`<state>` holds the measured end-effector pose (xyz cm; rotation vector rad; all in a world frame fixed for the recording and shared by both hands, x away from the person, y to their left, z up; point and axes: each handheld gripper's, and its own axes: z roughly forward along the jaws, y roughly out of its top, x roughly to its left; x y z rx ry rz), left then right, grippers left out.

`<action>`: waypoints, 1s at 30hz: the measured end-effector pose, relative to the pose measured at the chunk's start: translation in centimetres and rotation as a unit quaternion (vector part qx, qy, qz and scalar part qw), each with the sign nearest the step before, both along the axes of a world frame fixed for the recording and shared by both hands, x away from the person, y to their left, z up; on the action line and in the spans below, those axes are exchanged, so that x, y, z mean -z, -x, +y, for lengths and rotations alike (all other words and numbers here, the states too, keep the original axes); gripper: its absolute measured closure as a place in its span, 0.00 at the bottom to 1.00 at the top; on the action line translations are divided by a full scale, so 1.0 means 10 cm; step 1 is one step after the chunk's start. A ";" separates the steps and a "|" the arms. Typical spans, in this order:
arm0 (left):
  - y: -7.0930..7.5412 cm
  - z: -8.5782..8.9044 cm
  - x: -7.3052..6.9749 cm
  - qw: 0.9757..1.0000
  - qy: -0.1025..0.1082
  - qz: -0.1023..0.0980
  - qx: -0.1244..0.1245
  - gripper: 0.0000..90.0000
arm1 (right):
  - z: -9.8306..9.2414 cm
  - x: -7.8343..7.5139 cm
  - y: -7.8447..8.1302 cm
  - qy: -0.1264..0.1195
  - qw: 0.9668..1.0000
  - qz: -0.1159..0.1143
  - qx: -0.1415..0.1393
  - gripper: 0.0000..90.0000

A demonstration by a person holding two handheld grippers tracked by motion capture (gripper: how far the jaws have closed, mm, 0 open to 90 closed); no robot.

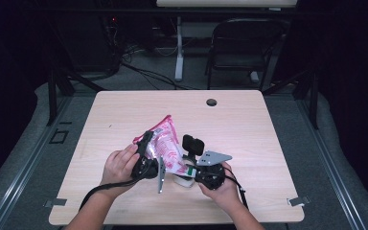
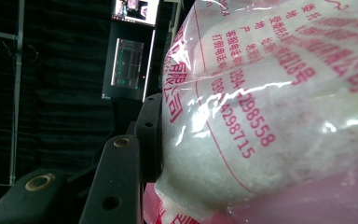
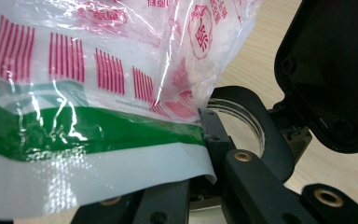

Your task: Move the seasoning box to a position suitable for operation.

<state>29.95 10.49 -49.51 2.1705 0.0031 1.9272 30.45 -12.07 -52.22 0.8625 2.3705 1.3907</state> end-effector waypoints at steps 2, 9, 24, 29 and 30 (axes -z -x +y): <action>0.00 -0.01 0.00 1.000 0.002 -0.003 0.004 0.70 | 0.00 0.00 0.00 0.002 1.000 0.000 0.001 1.00; 0.00 -0.02 -0.01 1.000 0.000 -0.002 0.005 0.70 | -0.03 -0.01 0.01 0.001 1.000 -0.002 0.005 1.00; 0.01 -0.06 -0.01 1.000 -0.002 -0.003 0.010 0.70 | -0.04 0.02 0.01 0.003 1.000 0.000 0.013 1.00; 0.01 -0.08 -0.01 1.000 -0.001 -0.005 0.013 0.70 | -0.06 0.01 0.01 0.000 1.000 0.001 0.016 1.00; 0.01 -0.08 -0.01 1.000 -0.002 -0.005 0.013 0.70 | -0.06 0.01 0.01 0.000 1.000 0.001 0.017 1.00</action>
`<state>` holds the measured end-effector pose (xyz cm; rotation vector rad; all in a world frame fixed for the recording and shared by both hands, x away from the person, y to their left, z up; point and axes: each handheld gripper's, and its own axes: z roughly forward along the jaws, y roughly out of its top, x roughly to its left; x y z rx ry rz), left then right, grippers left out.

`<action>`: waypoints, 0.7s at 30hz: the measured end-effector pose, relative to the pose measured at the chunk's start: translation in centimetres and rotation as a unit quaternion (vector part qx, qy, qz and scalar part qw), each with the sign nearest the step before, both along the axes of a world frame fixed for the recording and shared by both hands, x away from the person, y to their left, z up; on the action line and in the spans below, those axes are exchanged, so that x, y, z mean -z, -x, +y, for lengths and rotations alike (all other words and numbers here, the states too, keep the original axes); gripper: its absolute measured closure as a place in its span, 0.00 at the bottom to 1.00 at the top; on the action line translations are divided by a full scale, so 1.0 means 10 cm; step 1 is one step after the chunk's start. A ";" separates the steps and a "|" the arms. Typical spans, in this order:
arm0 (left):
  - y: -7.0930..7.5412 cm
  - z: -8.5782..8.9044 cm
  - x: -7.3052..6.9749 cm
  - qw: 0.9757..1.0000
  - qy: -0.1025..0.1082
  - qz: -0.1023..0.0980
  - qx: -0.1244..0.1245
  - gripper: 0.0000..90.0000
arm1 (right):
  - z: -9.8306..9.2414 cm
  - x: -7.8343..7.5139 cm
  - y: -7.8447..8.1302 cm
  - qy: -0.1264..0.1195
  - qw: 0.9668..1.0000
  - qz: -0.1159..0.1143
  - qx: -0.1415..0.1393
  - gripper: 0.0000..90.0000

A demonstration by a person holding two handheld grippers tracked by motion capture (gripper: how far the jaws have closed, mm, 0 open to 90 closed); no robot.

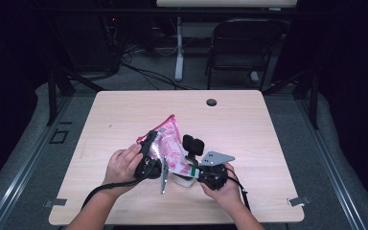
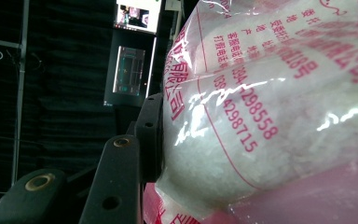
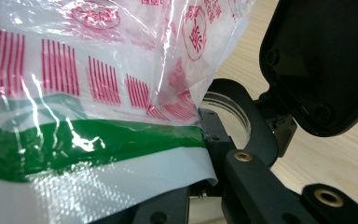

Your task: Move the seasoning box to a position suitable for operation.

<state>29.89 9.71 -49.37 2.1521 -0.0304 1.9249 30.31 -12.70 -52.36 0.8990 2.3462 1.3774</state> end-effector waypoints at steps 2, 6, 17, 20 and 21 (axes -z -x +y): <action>0.00 0.00 0.00 1.000 -0.001 0.002 -0.001 0.70 | 0.00 0.00 0.00 0.001 1.000 0.000 0.000 1.00; 0.00 0.00 0.00 1.000 -0.003 0.000 -0.001 0.70 | 0.00 0.00 0.00 0.001 1.000 0.000 0.001 1.00; 0.01 0.01 0.00 1.000 -0.013 -0.006 -0.001 0.69 | 0.01 0.00 0.00 -0.001 1.000 0.000 0.000 1.00; 0.01 0.01 -0.01 1.000 -0.015 -0.009 0.001 0.69 | 0.02 0.00 0.00 0.002 1.000 -0.001 -0.001 1.00; 0.01 0.01 -0.01 1.000 -0.016 -0.009 0.001 0.69 | 0.02 0.01 0.00 0.002 1.000 -0.001 -0.001 1.00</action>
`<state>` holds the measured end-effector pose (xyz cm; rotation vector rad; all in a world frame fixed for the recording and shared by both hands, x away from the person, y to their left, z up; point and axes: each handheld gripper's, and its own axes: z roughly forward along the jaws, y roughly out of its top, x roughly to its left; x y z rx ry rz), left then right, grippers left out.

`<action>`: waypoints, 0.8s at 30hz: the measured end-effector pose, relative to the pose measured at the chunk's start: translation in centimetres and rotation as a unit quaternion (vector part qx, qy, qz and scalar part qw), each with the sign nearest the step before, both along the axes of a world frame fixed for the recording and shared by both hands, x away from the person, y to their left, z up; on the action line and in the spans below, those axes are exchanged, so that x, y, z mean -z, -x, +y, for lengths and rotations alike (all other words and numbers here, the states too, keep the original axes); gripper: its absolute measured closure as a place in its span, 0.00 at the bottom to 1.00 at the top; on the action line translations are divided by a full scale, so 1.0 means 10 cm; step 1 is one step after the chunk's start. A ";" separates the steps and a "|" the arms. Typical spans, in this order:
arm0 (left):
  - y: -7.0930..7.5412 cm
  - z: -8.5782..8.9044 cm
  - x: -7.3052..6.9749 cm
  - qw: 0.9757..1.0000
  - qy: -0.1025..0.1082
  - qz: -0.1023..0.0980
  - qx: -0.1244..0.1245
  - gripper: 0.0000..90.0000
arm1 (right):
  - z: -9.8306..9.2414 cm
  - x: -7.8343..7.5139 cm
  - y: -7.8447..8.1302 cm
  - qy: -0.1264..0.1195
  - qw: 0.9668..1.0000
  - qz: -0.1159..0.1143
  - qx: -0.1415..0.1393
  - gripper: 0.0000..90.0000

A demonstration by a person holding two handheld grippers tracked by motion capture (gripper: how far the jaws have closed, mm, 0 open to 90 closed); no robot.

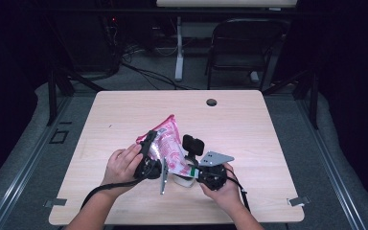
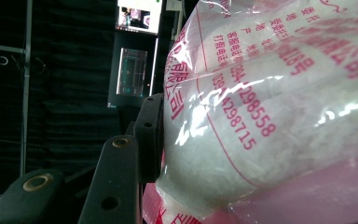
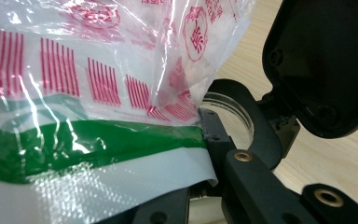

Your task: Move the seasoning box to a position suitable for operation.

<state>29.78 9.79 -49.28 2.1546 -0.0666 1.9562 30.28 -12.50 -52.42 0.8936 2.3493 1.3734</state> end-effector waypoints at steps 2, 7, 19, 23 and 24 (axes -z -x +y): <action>0.00 0.00 0.00 1.000 0.001 0.001 -0.001 0.69 | 0.00 0.00 0.00 0.001 1.000 0.000 -0.001 1.00; 0.00 -0.01 -0.01 1.000 -0.006 -0.004 0.000 0.69 | 0.00 0.00 0.00 -0.001 1.000 -0.001 0.000 1.00; 0.01 -0.01 -0.03 1.000 -0.013 -0.008 0.003 0.68 | -0.01 -0.01 0.00 -0.004 1.000 -0.002 0.000 1.00; 0.01 -0.01 -0.03 1.000 -0.012 -0.007 0.003 0.68 | -0.01 -0.01 0.00 -0.004 1.000 -0.002 0.001 1.00; 0.01 -0.01 -0.03 1.000 -0.012 -0.007 0.003 0.68 | -0.01 -0.01 0.00 -0.004 1.000 -0.002 0.001 1.00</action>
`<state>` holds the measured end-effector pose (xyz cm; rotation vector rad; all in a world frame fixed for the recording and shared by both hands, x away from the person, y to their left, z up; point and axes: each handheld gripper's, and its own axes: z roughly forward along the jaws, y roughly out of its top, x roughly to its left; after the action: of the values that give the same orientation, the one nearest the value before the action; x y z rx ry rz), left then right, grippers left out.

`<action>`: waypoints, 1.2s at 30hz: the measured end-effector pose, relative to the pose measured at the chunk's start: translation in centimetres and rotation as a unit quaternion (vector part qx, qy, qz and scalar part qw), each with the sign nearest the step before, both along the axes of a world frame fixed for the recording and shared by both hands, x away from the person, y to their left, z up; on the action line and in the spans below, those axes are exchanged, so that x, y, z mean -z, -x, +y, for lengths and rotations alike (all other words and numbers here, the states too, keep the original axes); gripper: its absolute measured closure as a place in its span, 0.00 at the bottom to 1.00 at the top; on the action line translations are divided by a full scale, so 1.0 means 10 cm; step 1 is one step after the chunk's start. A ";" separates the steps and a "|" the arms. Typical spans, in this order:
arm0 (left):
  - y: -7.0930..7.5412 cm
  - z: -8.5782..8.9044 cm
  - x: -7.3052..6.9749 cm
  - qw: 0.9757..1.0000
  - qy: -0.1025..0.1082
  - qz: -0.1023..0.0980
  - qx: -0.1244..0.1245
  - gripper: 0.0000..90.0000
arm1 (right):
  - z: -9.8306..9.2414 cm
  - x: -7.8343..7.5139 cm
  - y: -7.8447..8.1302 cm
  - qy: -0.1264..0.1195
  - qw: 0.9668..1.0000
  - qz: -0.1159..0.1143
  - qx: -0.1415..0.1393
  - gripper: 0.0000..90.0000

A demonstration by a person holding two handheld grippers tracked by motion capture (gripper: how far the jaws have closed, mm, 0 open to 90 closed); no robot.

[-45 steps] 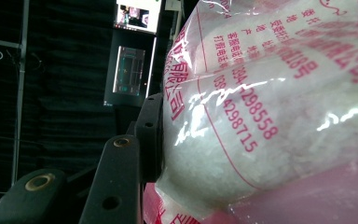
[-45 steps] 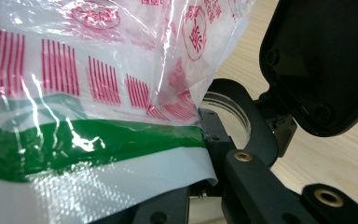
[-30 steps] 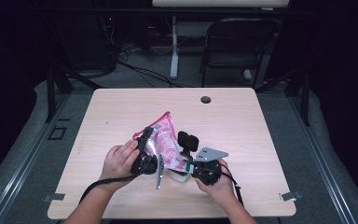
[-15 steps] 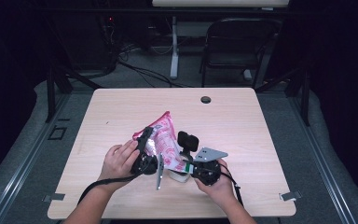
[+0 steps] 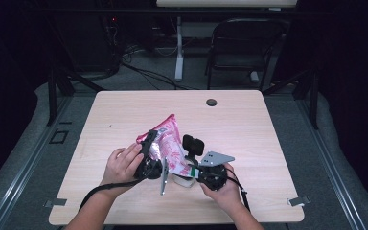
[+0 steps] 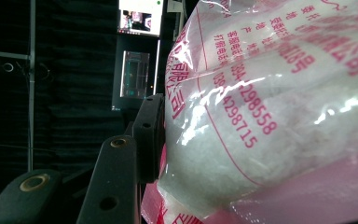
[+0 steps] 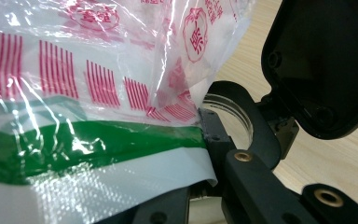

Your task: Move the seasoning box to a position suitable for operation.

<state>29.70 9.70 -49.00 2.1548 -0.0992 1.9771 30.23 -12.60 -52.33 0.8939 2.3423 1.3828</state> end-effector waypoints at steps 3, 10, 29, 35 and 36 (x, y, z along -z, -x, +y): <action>0.00 0.00 0.00 1.000 0.000 -0.001 0.000 0.68 | 0.00 0.00 0.00 0.000 1.000 0.000 0.000 1.00; 0.00 0.00 0.00 1.000 0.003 0.003 -0.001 0.68 | 0.00 0.00 0.00 0.000 1.000 0.001 -0.001 1.00; -0.02 0.01 0.01 1.000 0.005 0.013 -0.004 0.70 | 0.00 -0.02 0.01 -0.008 1.000 -0.001 0.001 0.98; -0.01 0.01 0.00 1.000 0.005 0.009 -0.001 0.72 | 0.00 -0.03 0.01 -0.007 1.000 -0.001 0.001 0.98; -0.01 0.01 0.00 1.000 0.005 0.009 -0.001 0.73 | 0.00 -0.03 0.01 -0.007 1.000 -0.001 0.001 0.98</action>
<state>29.81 9.80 -49.02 2.1663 -0.0858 1.9554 30.12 -12.64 -52.06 0.8972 2.3337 1.3994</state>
